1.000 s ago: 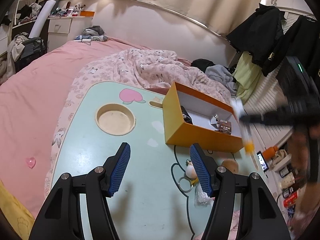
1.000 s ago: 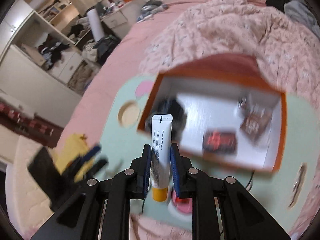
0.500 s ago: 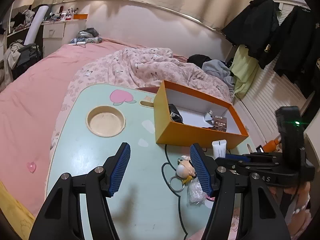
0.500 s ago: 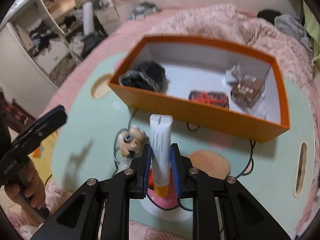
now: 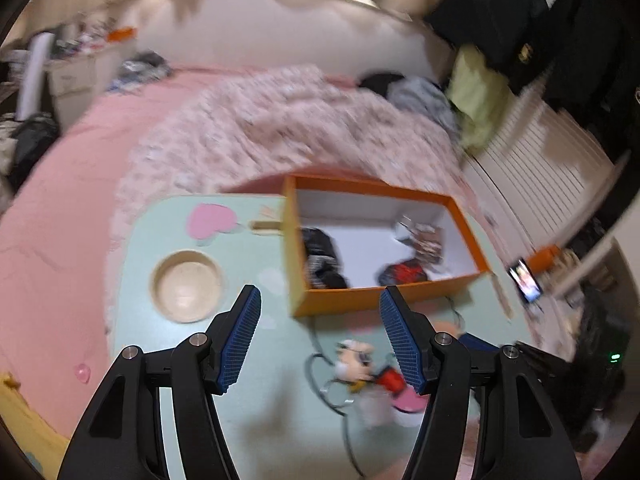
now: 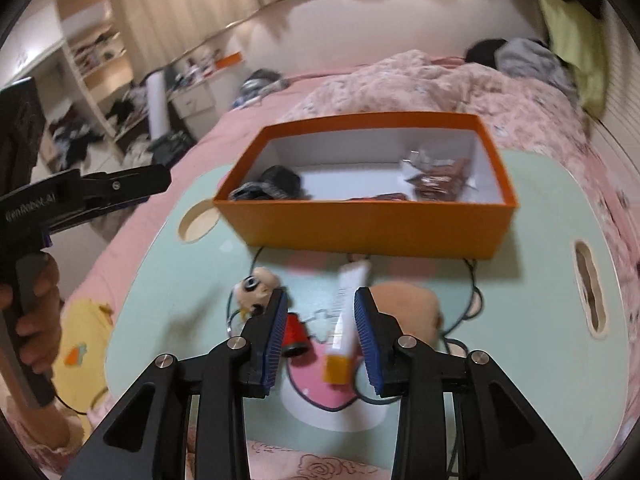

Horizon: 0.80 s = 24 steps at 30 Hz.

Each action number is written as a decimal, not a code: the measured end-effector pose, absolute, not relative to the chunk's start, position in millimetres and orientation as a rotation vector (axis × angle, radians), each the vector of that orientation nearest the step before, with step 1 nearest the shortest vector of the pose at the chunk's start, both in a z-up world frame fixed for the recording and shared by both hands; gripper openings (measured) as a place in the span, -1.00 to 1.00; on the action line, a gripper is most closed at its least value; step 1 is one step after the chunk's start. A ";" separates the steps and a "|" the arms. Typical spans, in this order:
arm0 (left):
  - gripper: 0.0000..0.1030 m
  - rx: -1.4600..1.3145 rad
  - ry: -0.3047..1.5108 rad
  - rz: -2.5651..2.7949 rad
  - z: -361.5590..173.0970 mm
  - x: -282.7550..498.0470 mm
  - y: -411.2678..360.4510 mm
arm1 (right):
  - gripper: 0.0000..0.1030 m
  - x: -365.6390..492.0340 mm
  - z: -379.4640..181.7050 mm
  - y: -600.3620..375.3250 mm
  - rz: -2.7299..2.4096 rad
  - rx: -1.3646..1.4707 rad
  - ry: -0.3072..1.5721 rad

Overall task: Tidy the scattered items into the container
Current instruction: 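Lift the white tube out and stand it on the table, then grasp the black pouch inside the box with the left tool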

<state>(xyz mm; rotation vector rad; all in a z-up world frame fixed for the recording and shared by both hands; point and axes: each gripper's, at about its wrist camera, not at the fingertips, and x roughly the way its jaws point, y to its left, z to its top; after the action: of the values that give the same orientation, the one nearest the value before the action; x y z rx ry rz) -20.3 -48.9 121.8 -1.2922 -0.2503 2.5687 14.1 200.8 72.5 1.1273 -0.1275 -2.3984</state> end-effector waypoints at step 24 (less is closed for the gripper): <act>-0.23 -2.072 0.331 2.289 41.5 -145.4 42.0 | -0.25 14.2 71.1 230.8 -2.372 1.121 -0.282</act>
<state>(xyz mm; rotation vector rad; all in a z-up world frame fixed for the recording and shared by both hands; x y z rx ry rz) -145.4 42.0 41.5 -2.0724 0.3309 2.2891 14.2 230.8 71.1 1.1213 -0.2823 -2.3721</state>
